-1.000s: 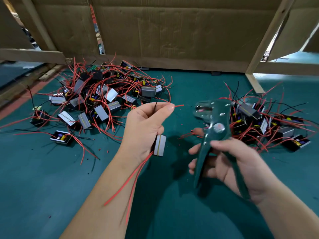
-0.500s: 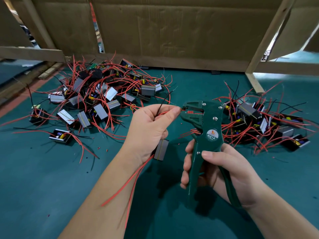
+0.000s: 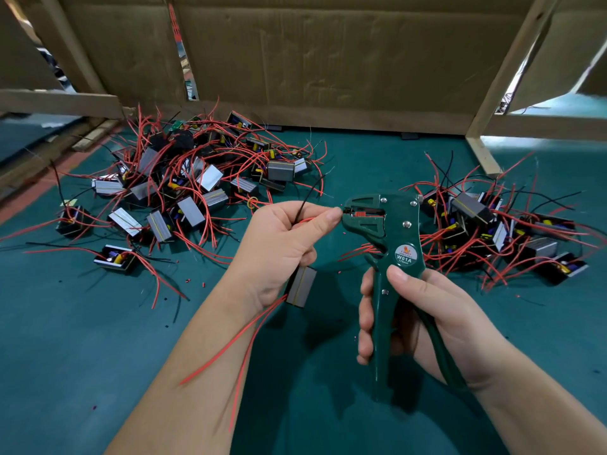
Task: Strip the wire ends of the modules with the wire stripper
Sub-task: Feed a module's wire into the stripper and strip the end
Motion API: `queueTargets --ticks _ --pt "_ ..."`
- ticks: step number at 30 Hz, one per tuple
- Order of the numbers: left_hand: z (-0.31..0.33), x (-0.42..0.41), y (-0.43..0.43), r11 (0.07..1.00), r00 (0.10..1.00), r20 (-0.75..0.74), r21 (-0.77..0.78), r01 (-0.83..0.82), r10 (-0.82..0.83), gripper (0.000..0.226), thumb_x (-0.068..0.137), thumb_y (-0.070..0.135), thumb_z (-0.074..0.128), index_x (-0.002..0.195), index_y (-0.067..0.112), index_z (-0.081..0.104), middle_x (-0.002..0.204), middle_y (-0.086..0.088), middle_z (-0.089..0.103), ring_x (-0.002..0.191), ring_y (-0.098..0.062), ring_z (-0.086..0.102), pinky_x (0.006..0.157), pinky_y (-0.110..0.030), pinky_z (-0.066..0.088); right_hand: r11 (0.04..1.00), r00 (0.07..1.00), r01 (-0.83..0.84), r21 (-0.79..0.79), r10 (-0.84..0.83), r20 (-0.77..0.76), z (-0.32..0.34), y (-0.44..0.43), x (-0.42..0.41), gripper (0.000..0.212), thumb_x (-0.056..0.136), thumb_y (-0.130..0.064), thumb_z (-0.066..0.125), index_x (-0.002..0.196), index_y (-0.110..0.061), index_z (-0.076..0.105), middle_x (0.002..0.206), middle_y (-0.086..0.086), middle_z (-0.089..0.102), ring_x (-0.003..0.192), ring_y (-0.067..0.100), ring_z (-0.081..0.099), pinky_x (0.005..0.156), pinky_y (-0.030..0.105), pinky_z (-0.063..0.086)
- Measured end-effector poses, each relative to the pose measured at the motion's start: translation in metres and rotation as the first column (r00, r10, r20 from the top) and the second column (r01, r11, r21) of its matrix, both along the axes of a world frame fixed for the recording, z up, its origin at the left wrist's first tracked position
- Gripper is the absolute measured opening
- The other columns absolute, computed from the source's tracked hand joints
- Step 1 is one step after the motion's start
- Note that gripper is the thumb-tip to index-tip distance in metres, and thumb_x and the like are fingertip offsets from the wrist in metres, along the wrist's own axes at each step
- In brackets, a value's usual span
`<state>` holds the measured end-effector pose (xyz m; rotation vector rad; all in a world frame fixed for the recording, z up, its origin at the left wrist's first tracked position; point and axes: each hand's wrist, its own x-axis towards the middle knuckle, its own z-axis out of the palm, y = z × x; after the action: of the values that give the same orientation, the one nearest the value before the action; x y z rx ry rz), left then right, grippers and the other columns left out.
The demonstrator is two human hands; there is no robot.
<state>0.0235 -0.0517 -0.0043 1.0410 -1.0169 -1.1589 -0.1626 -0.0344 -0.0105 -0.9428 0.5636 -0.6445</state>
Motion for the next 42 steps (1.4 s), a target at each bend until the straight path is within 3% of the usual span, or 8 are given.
queueTargets --ticks 4,8,14,17,22,30,37,42 --pt "0.000 -0.002 0.001 1.000 0.997 0.081 -0.004 0.009 -0.009 0.012 0.084 0.031 0.063 0.077 0.022 0.061 0.055 0.011 0.033 0.043 -0.003 0.026 0.042 -0.017 0.029 0.997 0.995 0.070 0.025 -0.068 -0.072 0.001 0.003 0.003 0.038 0.074 -0.047 0.072 0.079 -0.011 0.063 0.066 0.019 0.056 0.051 0.031 0.057 0.054 0.043 0.051" --pt "0.001 -0.003 -0.001 0.997 0.997 -0.047 0.046 0.059 -0.057 0.034 0.104 0.032 0.026 0.076 0.023 0.043 0.058 0.011 0.032 0.041 -0.005 0.022 0.043 -0.019 0.033 0.972 0.961 0.235 0.024 -0.229 -0.154 0.001 0.004 0.010 0.039 0.072 -0.049 0.066 0.070 -0.011 0.056 0.056 0.015 0.046 0.036 0.025 0.044 0.045 0.035 0.046" --pt "-0.003 -0.004 0.002 0.998 0.957 0.290 -0.048 0.040 -0.024 0.025 0.094 0.031 0.045 0.074 0.023 0.060 0.045 0.015 0.041 0.044 -0.002 0.030 0.051 -0.021 0.034 0.964 0.975 0.204 0.173 -0.217 0.057 0.002 -0.006 0.007 0.043 0.073 -0.045 0.056 0.088 -0.005 0.063 0.074 0.018 0.060 0.063 0.034 0.062 0.061 0.048 0.055" --pt "-0.002 0.002 0.001 0.996 0.941 0.334 -0.087 -0.022 0.050 0.028 0.096 0.024 0.049 0.073 0.025 0.065 0.049 0.015 0.049 0.047 -0.004 0.033 0.053 -0.024 0.034 0.974 0.979 0.143 0.173 -0.165 0.122 0.003 -0.009 -0.002 0.043 0.061 -0.037 0.072 0.088 -0.004 0.068 0.079 0.021 0.061 0.066 0.037 0.064 0.063 0.049 0.055" --pt "0.000 0.003 0.002 0.982 0.882 0.464 -0.187 0.003 0.086 0.022 0.098 0.019 0.047 0.086 0.026 0.064 0.075 -0.020 0.051 0.058 -0.006 0.036 0.056 -0.019 0.033 0.990 0.990 -0.061 0.129 0.044 0.134 0.001 -0.006 -0.003 0.053 0.057 -0.034 0.082 0.097 -0.003 0.067 0.083 0.023 0.061 0.071 0.038 0.064 0.069 0.052 0.054" --pt "-0.007 0.007 -0.001 0.956 0.812 0.546 -0.289 -0.048 0.206 0.013 0.091 0.032 0.055 0.081 0.038 0.059 0.074 0.008 0.050 0.060 -0.006 0.039 0.059 -0.019 0.034 0.995 0.994 -0.066 0.068 0.060 0.086 0.001 -0.006 -0.002 0.050 0.062 -0.035 0.081 0.096 -0.003 0.066 0.080 0.023 0.061 0.067 0.039 0.064 0.067 0.049 0.053" --pt "-0.007 0.008 -0.001 0.902 0.672 0.664 -0.431 -0.015 0.328 0.013 0.094 0.029 0.055 0.087 0.039 0.056 0.073 0.013 0.039 0.060 -0.004 0.039 0.059 -0.012 0.029 0.997 0.997 -0.052 0.049 0.049 0.066 0.000 -0.005 -0.001 0.049 0.061 -0.036 0.082 0.095 -0.004 0.066 0.079 0.023 0.061 0.065 0.038 0.063 0.066 0.049 0.053" --pt "-0.006 0.007 0.000 0.889 0.639 0.679 -0.457 -0.017 0.361 0.011 0.094 0.024 0.056 0.089 0.034 0.057 0.072 0.014 0.036 0.062 -0.003 0.039 0.061 -0.011 0.028 0.998 0.998 -0.053 0.025 0.052 0.043 0.000 -0.005 -0.002 0.047 0.062 -0.037 0.082 0.093 -0.006 0.066 0.077 0.023 0.061 0.063 0.037 0.063 0.064 0.048 0.052"
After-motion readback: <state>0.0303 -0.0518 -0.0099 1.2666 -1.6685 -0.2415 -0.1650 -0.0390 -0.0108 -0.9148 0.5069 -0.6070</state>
